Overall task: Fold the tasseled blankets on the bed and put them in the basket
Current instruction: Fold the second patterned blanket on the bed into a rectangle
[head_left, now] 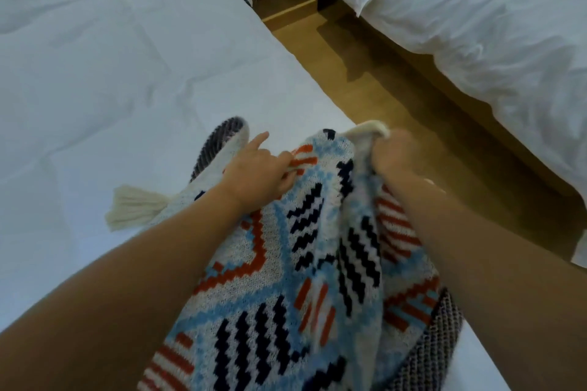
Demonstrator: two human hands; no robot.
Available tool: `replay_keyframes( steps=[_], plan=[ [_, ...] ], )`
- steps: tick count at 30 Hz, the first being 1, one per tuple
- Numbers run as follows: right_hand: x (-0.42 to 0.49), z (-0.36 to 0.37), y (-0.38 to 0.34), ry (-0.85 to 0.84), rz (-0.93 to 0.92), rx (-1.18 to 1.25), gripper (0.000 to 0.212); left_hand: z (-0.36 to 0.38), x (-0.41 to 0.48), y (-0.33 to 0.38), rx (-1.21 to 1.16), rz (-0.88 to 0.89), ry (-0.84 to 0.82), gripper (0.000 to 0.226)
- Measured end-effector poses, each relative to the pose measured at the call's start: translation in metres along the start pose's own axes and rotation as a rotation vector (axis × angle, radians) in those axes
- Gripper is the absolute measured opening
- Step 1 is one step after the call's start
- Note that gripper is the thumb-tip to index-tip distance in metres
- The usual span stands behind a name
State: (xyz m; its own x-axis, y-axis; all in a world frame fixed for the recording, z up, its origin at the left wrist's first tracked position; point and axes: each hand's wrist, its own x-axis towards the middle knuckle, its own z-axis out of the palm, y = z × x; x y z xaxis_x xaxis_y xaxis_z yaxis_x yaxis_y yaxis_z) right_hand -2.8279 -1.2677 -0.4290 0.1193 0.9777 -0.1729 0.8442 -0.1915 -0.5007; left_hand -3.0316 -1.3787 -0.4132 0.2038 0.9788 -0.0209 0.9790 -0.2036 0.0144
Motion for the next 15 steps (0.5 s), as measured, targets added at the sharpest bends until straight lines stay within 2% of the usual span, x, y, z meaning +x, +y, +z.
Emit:
replay_keyframes(
  steps=[2,4,5,7,9,11,13,15],
  plan=[
    [0.011,-0.018,0.014,0.091,0.151,0.132,0.025,-0.005,-0.015,-0.001,-0.039,0.102,-0.112,0.047],
    [0.01,-0.025,0.027,0.092,0.107,0.098,0.028,-0.005,-0.023,0.001,-0.116,0.075,-0.305,0.067],
    [0.008,-0.025,0.033,0.089,0.074,0.068,0.028,-0.004,-0.022,0.0,-0.209,-0.025,-0.357,0.072],
    [0.004,-0.024,0.045,0.094,0.064,0.049,0.028,0.006,-0.005,-0.002,-0.334,-0.286,-0.406,0.064],
    [0.002,-0.023,0.056,0.093,0.084,0.055,0.028,0.014,0.012,-0.004,-0.182,-0.429,-0.501,0.046],
    [0.001,-0.021,0.068,0.069,0.096,0.035,0.031,0.015,0.019,0.002,-0.02,-0.487,-0.59,0.05],
    [-0.002,-0.017,0.077,0.034,0.105,0.008,0.035,0.016,0.023,0.008,0.152,-0.318,-0.571,0.055],
    [-0.003,-0.014,0.082,0.02,0.096,-0.013,0.037,0.02,0.027,0.01,0.17,-0.132,-0.532,0.046]
  ],
)
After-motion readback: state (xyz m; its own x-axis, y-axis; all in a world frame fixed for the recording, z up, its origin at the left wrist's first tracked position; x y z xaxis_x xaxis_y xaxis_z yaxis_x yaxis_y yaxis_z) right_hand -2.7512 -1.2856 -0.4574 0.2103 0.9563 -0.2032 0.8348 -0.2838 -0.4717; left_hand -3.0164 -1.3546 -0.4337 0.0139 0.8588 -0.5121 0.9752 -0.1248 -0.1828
